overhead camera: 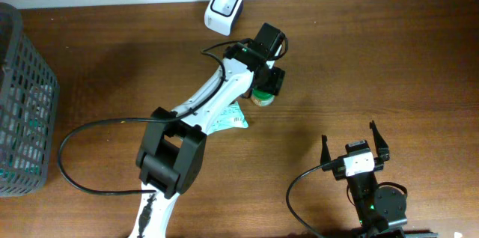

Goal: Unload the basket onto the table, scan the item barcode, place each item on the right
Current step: 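Lift the green-lidded jar, pass it under the scanner, place it on table, then reach into the basket and grasp the green 3M gloves package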

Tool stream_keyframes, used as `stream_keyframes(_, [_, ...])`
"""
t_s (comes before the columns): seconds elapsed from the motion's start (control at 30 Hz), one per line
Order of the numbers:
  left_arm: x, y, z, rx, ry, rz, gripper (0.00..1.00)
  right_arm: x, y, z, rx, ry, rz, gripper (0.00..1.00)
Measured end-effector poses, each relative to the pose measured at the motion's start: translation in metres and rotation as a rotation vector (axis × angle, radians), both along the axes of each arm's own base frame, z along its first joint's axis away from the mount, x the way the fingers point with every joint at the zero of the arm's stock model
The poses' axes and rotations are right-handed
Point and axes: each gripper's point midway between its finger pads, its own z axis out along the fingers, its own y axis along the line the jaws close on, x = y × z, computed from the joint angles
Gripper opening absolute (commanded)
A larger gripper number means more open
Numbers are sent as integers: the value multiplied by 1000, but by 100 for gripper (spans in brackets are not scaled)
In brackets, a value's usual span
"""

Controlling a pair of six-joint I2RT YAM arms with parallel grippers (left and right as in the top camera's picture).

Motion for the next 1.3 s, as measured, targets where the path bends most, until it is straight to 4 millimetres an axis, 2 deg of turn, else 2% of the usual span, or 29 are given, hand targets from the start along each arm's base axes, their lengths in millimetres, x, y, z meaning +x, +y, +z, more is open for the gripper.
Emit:
stream_keyframes(0.2, [-6,4,1,19,30,2,99,0,0,0,1,0,0,99])
stream_keyframes(0.3, [-1,2,21,7,13,5,99,0,0,0,0,0,0,99])
stream_keyframes(0.4, [12,8,69,-32,-45,27,99,0,0,0,0,0,0,99])
stream_keyframes(0.47, [19,23,114,-70,-113,59,99,0,0,0,1,0,0,99])
stream_keyframes(0.57, [27,64,186,-116,-239,132,99,0,0,0,0,0,0,99])
stream_keyframes(0.6, [27,80,203,-120,-268,152,99,0,0,0,1,0,0,99])
stream_keyframes(0.63, [27,101,220,-115,-296,175,99,0,0,0,1,0,0,99])
stream_keyframes(0.67, [28,139,240,-101,-334,226,99,0,0,0,1,0,0,99])
stream_keyframes(0.73, [32,177,256,-89,-373,293,99,0,0,0,1,0,0,99])
stream_keyframes(0.77, [34,203,265,-76,-397,345,99,0,0,0,0,0,0,99])
stream_keyframes(0.83, [32,273,289,-49,-459,485,99,0,0,0,0,0,0,99])
stream_keyframes(0.9, [22,331,308,-27,-506,605,99,0,0,0,1,0,0,99])
stream_keyframes(1.0, [-16,445,330,46,-561,862,99,0,0,0,1,0,0,99])
stream_keyframes(1.03, [-32,478,332,75,-561,946,99,0,0,0,1,0,0,99])
stream_keyframes(1.1, [-59,531,328,109,-547,1084,99,0,0,0,1,0,0,99])
stream_keyframes(1.17, [-79,571,320,132,-529,1191,100,0,0,0,1,0,0,99])
stream_keyframes(1.23, [-98,613,301,156,-479,1296,98,0,0,0,1,0,0,99])
stream_keyframes(1.3, [-102,636,278,163,-422,1339,97,0,0,0,0,0,0,99])
